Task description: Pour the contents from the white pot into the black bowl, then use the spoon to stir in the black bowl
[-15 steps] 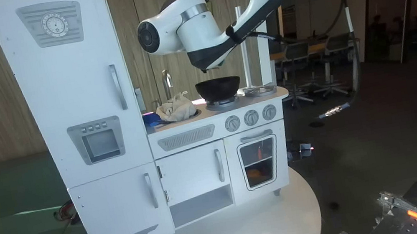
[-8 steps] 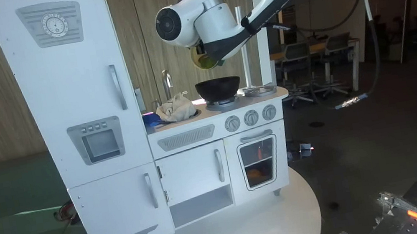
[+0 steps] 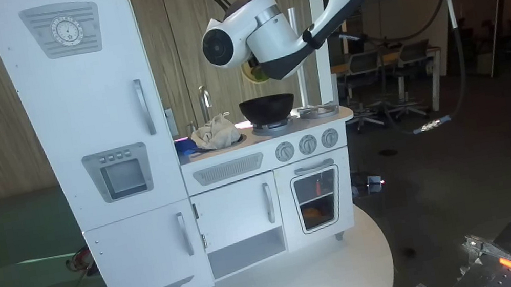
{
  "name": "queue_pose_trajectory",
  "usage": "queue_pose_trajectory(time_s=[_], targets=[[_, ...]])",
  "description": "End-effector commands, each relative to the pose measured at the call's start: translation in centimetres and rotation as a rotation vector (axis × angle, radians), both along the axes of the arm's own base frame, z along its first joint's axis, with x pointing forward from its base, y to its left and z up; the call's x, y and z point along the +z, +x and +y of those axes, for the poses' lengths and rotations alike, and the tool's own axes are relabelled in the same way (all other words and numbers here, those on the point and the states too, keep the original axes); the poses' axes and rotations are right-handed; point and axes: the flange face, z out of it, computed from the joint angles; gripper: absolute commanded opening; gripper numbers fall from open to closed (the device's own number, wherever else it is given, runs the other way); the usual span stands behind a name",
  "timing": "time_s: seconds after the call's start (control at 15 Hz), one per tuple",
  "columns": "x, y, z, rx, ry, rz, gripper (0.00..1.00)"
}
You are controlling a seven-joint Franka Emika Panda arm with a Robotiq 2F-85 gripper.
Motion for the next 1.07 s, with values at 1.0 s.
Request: queue_pose_trajectory(time_s=[1.0], targets=[[1.2, 0.0, 0.5, 0.028, -0.118, -0.058, 0.01]])
